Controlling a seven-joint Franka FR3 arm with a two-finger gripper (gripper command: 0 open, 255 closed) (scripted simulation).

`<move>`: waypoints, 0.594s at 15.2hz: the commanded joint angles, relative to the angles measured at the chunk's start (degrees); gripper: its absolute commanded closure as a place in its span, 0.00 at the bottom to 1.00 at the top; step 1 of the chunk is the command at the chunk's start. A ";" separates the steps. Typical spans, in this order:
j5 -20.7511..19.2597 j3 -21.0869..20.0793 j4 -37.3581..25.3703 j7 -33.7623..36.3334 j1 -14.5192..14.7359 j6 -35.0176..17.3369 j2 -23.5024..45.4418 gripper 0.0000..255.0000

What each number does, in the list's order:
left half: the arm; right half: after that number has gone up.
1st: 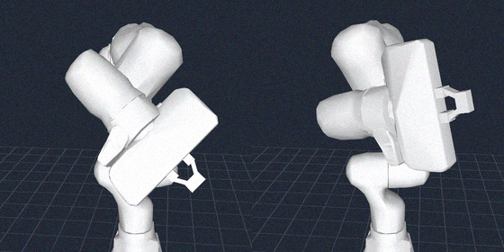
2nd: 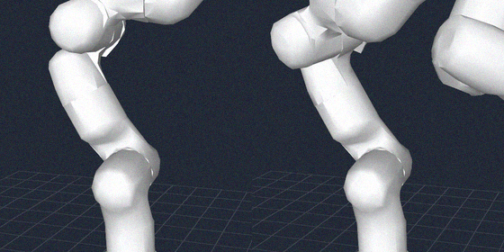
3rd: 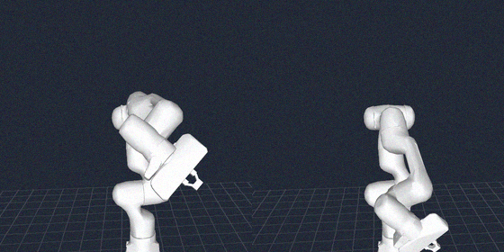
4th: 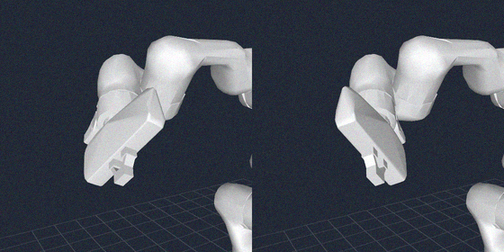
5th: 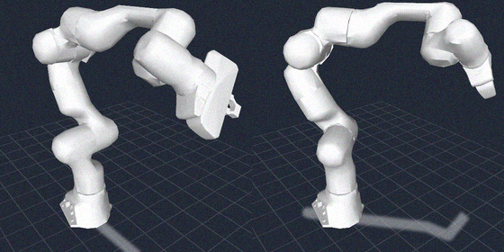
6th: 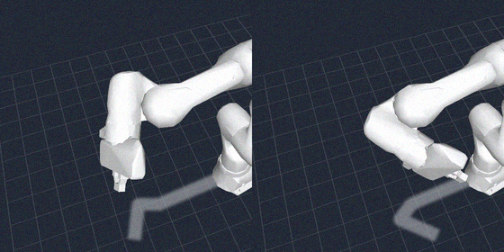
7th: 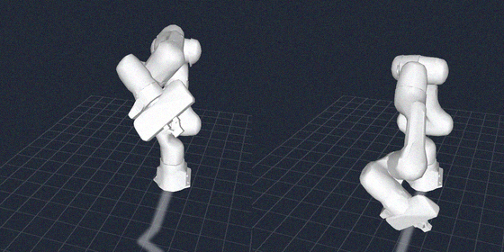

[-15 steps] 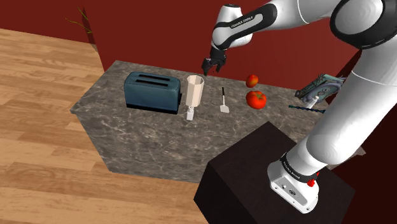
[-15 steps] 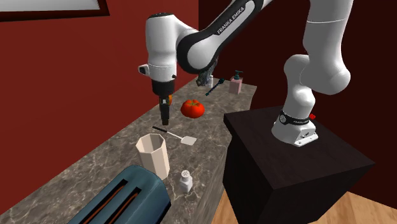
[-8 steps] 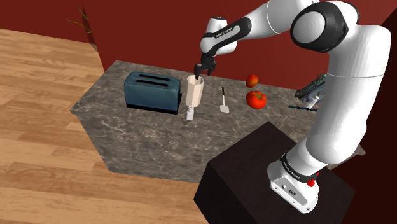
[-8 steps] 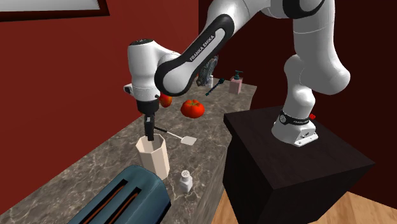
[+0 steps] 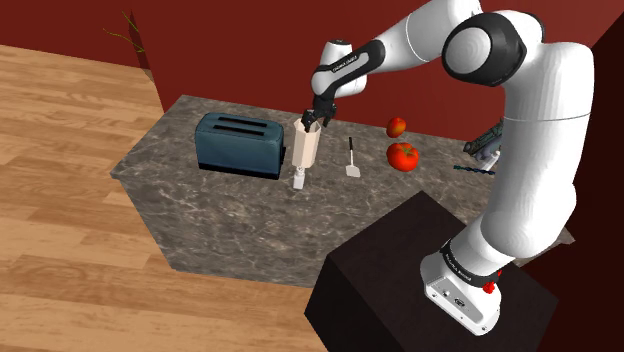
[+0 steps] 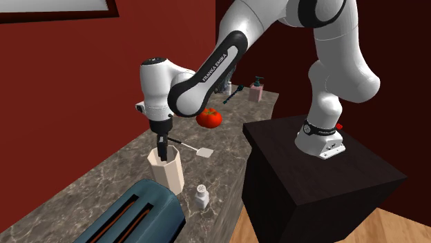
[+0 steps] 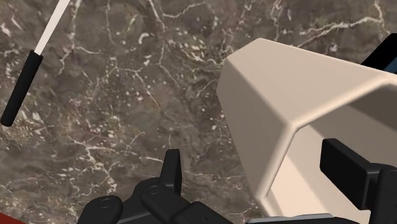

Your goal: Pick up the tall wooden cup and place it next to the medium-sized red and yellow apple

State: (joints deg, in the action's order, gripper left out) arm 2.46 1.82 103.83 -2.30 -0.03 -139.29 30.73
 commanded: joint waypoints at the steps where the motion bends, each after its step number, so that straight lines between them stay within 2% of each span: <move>1: 0.01 -0.01 -0.15 0.02 0.02 -0.13 0.24 0.00; 6: 0.01 -0.01 -0.13 0.02 0.02 -0.12 0.23 0.00; 7: 0.01 -0.01 -0.13 0.02 0.02 -0.12 0.23 1.00; 9: 0.01 -0.01 -0.13 0.02 0.02 -0.12 0.23 1.00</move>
State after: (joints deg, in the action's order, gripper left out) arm 2.47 1.81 103.70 -2.29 -0.02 -139.41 30.95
